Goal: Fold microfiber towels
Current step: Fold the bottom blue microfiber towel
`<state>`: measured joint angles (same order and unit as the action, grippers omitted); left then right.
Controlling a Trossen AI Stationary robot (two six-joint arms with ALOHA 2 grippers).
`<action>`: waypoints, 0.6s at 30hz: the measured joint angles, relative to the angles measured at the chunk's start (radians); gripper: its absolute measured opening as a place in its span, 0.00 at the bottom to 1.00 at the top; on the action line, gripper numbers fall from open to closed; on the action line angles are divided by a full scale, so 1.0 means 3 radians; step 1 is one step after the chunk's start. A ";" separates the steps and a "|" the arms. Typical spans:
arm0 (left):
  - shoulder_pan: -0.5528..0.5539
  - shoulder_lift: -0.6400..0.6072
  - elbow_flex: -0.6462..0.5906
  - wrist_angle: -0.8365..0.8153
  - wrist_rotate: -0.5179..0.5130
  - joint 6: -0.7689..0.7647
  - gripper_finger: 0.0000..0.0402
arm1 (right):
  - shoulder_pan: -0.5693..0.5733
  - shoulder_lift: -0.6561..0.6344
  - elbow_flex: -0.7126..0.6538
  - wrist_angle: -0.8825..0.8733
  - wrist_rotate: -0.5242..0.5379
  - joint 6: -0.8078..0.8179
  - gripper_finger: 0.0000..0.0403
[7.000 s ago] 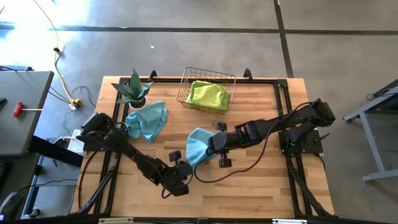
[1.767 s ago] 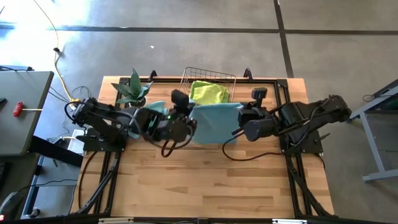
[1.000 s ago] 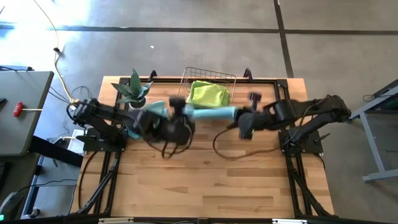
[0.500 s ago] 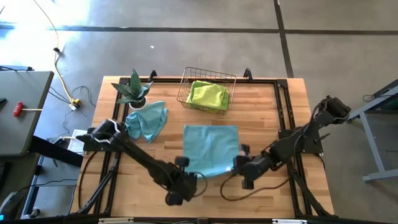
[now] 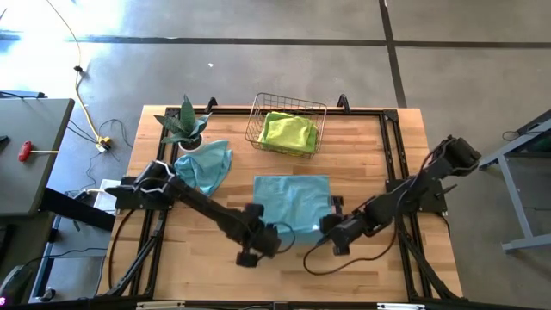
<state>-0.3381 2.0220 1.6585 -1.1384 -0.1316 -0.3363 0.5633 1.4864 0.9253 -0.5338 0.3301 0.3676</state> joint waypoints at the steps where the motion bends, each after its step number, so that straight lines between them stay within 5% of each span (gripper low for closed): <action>1: 0.0054 0.0000 0.0000 -0.0049 -0.0080 0.0046 0.00 | -0.0046 -0.0001 0.0000 -0.0063 0.0055 -0.0058 0.00; 8: 0.0387 -0.0001 -0.0003 -0.0163 -0.0640 0.0383 0.00 | -0.0400 0.0033 0.0000 -0.0343 0.0163 -0.0270 0.00; 18: 0.0705 0.0221 -0.0004 -0.0148 -0.0740 0.0782 0.00 | -0.0818 0.0294 0.0000 -0.0451 0.0200 -0.0508 0.00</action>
<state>-0.1267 2.0882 1.6574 -1.1830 -0.3536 -0.1018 0.3180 1.5745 0.9253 -0.6692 0.3902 0.2153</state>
